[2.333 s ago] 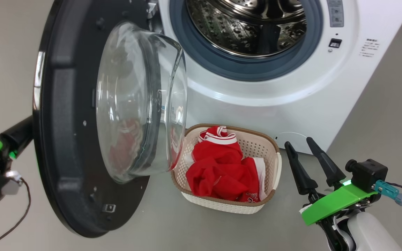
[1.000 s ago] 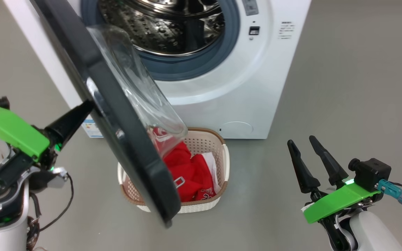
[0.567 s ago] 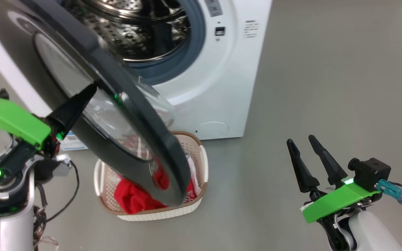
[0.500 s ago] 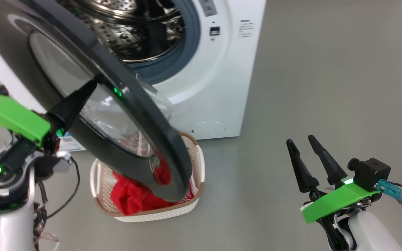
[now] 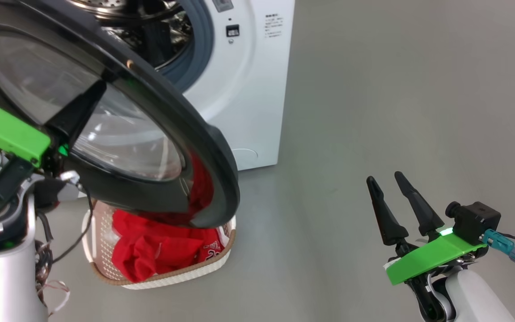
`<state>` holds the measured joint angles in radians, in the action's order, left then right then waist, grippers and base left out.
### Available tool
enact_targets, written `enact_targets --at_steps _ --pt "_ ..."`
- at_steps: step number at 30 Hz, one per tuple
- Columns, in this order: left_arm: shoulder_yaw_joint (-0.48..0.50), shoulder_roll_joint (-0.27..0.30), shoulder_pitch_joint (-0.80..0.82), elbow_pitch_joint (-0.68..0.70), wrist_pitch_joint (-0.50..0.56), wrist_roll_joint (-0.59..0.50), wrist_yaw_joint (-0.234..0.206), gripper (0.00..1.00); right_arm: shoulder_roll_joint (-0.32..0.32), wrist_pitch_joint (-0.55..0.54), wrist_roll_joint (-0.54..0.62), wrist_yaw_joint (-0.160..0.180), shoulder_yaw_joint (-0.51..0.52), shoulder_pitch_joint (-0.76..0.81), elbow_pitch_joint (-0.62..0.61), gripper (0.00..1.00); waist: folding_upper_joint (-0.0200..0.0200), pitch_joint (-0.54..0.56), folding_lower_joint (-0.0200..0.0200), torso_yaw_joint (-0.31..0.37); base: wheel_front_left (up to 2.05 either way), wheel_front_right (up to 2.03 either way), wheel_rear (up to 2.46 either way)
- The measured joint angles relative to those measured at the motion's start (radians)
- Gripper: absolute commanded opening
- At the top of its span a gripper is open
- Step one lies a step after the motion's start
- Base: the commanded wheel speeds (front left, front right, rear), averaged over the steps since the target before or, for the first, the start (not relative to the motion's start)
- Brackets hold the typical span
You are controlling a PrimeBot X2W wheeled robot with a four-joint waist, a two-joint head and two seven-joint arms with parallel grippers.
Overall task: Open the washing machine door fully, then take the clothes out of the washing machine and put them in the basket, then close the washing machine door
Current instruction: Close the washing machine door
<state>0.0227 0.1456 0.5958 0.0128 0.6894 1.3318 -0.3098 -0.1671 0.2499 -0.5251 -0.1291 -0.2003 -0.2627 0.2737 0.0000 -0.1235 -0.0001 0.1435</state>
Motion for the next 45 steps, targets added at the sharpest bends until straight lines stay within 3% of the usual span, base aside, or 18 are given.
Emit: enact_targets --at_steps 13,35,36,37,38,40,41,45 --pt "0.002 -0.001 0.025 -0.029 -0.009 -0.002 0.034 0.00 0.000 0.000 0.002 0.000 0.013 -0.001 -0.002 1.00 0.0000 -0.014 0.0000 0.018 0.00 0.00 0.00" --pt "-0.032 0.012 -0.003 -0.004 -0.023 -0.057 0.098 0.00 -0.017 0.000 0.003 0.000 -0.011 -0.001 0.007 1.00 0.0000 0.018 0.0001 -0.068 0.00 0.00 0.00" --pt "-0.033 0.015 -0.011 -0.001 -0.023 -0.060 0.104 0.04 -0.020 0.000 0.003 0.000 -0.011 -0.001 0.007 1.00 0.0001 0.020 0.0000 -0.071 0.00 0.00 0.00" --pt "-0.035 0.017 -0.017 0.003 -0.024 -0.063 0.105 0.30 -0.022 0.000 0.003 0.000 -0.011 -0.001 0.007 1.00 0.0000 0.021 0.0000 -0.074 0.00 0.00 0.00" --pt "-0.038 0.019 -0.021 0.006 -0.024 -0.065 0.111 0.46 -0.023 0.000 0.003 0.000 -0.011 -0.001 0.007 1.00 0.0000 0.022 0.0000 -0.077 0.00 0.00 0.00" --pt "-0.045 0.027 -0.028 0.014 -0.036 -0.085 0.123 0.95 -0.023 0.000 0.003 0.000 -0.013 -0.001 0.007 1.00 0.0000 0.024 0.0001 -0.083 0.00 0.00 0.00" --pt "-0.046 0.031 -0.035 0.021 -0.044 -0.094 0.133 1.00 -0.023 0.000 0.003 0.000 -0.014 -0.001 0.007 1.00 0.0000 0.025 0.0000 -0.085 0.00 0.00 0.00" --pt "-0.057 0.066 -0.080 0.053 -0.109 -0.170 0.203 1.00 -0.025 0.000 0.003 0.000 -0.015 -0.001 0.006 1.00 0.0000 0.024 0.0000 -0.089 0.00 0.00 0.00"
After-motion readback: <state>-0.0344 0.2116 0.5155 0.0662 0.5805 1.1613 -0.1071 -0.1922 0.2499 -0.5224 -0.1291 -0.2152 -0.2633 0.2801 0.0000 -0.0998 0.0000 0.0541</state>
